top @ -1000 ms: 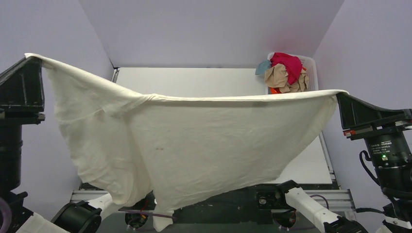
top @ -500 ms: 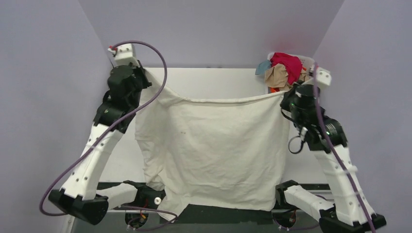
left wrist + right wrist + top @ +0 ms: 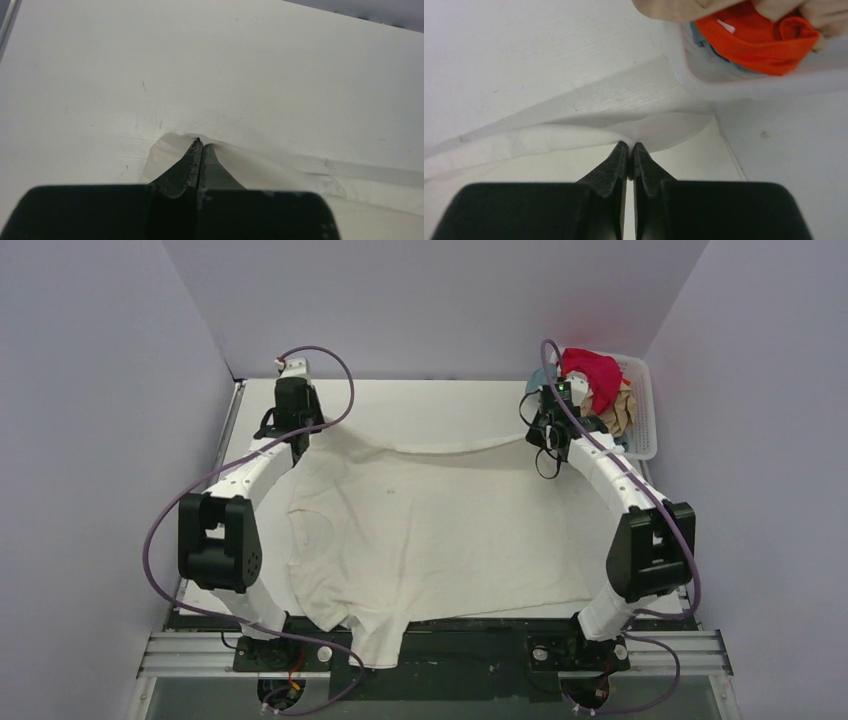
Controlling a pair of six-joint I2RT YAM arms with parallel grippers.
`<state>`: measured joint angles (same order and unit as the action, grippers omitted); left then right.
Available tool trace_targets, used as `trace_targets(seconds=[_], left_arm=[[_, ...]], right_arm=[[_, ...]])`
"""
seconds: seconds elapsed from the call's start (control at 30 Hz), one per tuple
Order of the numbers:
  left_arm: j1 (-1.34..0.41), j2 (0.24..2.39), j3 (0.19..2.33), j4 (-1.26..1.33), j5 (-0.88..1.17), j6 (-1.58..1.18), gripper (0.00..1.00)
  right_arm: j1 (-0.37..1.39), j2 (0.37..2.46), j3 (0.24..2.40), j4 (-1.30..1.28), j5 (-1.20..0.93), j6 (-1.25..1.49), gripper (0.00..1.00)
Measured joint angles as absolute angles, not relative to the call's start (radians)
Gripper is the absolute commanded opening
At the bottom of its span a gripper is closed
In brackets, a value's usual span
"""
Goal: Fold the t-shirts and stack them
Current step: Flatten out the tshirt
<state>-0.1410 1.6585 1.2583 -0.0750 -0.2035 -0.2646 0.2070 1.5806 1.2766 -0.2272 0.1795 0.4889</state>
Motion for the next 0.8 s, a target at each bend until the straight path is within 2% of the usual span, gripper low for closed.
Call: trace_targets(seconds=[0.27, 0.5, 0.57, 0.63, 0.7, 0.8], left_arm=[[-0.116, 1.879, 1.403, 0.004, -0.119, -0.229, 0.00], [-0.096, 2.083, 1.650, -0.036, -0.093, -0.224, 0.00], [-0.091, 2.138, 1.719, -0.059, -0.090, -0.226, 0.23], [-0.086, 2.191, 1.785, -0.084, -0.076, -0.235, 0.66], [-0.081, 2.250, 1.859, -0.116, -0.060, -0.240, 0.77], [-0.071, 2.332, 1.981, -0.204, -0.037, -0.266, 0.80]], right_arm=[[0.195, 1.839, 1.488, -0.180, 0.111, 0.486, 0.00], [0.196, 1.979, 1.624, -0.172, 0.162, 0.469, 0.00], [0.195, 2.012, 1.649, -0.165, 0.194, 0.464, 0.01], [0.195, 2.057, 1.684, -0.163, 0.228, 0.453, 0.26], [0.195, 2.097, 1.724, -0.165, 0.249, 0.442, 0.41], [0.195, 2.152, 1.805, -0.176, 0.253, 0.421, 0.51]])
